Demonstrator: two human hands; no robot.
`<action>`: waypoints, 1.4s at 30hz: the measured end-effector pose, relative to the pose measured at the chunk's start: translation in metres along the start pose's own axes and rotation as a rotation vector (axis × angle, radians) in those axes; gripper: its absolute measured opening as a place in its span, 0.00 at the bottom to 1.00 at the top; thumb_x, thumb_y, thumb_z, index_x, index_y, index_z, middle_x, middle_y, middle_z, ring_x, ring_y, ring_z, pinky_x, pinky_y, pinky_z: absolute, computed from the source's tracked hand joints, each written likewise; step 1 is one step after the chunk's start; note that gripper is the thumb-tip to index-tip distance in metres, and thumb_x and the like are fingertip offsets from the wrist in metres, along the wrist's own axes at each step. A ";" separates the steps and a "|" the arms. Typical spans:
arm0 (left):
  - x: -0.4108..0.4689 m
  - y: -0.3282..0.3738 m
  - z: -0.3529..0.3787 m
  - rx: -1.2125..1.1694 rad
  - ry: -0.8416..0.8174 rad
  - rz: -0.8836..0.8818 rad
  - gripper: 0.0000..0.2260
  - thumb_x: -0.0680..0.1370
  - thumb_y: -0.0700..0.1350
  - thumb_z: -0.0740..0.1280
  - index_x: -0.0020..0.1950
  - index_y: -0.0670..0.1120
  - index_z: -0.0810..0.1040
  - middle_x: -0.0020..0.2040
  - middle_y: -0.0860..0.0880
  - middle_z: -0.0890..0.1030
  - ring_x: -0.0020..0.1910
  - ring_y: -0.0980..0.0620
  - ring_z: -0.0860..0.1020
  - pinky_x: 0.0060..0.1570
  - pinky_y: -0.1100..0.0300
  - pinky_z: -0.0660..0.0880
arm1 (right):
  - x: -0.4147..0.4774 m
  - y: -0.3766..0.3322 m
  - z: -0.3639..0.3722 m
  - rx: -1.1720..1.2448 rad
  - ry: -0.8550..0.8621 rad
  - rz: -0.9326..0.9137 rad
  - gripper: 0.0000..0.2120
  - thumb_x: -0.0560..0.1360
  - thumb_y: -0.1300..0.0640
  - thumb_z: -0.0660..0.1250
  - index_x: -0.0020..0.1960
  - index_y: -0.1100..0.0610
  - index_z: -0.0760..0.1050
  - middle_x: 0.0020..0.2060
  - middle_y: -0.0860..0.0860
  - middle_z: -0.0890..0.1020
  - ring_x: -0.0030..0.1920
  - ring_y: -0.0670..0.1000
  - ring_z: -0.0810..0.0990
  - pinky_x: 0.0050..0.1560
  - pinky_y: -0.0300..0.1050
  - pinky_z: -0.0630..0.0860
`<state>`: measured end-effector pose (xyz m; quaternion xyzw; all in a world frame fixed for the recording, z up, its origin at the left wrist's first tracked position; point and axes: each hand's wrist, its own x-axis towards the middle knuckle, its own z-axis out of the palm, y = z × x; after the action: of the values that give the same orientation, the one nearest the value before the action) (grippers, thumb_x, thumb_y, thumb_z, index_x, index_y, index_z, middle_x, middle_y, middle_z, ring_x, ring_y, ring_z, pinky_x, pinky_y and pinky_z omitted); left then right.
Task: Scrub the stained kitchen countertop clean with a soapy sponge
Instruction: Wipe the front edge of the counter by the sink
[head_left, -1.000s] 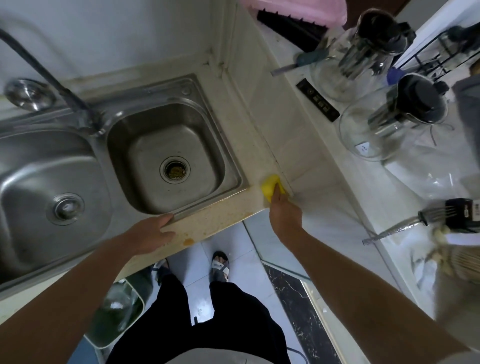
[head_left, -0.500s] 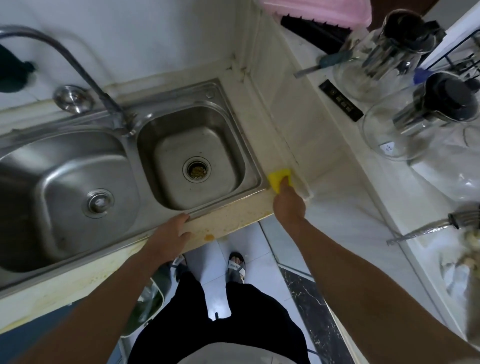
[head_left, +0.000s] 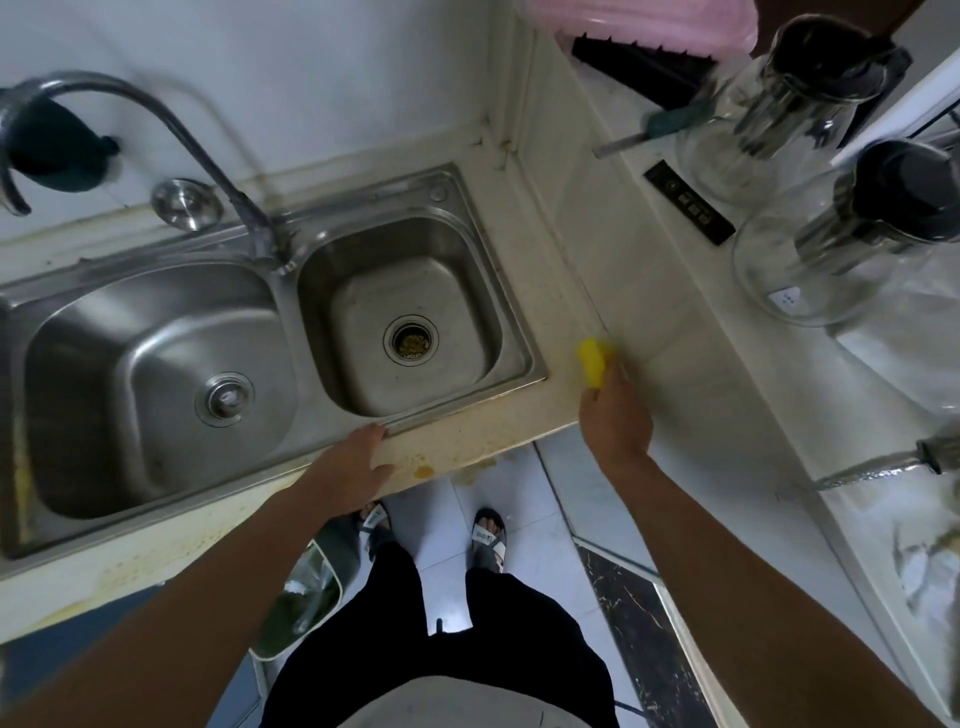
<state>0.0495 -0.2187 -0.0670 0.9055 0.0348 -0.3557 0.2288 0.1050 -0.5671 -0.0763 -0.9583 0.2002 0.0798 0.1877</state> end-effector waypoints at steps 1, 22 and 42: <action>-0.001 0.001 0.000 0.011 -0.001 -0.004 0.27 0.82 0.47 0.68 0.79 0.45 0.65 0.74 0.43 0.71 0.71 0.42 0.73 0.69 0.50 0.69 | 0.005 -0.001 0.004 0.001 -0.039 0.028 0.30 0.81 0.56 0.58 0.81 0.54 0.54 0.60 0.57 0.80 0.54 0.60 0.81 0.46 0.49 0.74; -0.039 -0.016 0.008 0.080 0.011 -0.206 0.33 0.84 0.51 0.64 0.85 0.45 0.52 0.84 0.46 0.57 0.81 0.47 0.59 0.78 0.54 0.58 | -0.033 -0.028 0.037 -0.057 -0.213 0.067 0.30 0.82 0.56 0.57 0.81 0.55 0.49 0.54 0.62 0.82 0.51 0.62 0.82 0.45 0.50 0.74; -0.047 -0.020 0.005 0.203 0.001 -0.237 0.42 0.80 0.51 0.70 0.85 0.44 0.48 0.85 0.48 0.49 0.84 0.48 0.49 0.80 0.53 0.55 | -0.055 -0.051 0.050 -0.038 -0.264 -0.003 0.31 0.81 0.57 0.58 0.80 0.60 0.49 0.50 0.61 0.83 0.51 0.62 0.83 0.46 0.49 0.73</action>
<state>0.0071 -0.1987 -0.0473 0.9138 0.1054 -0.3813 0.0923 0.0724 -0.4850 -0.0929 -0.9431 0.1709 0.2089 0.1943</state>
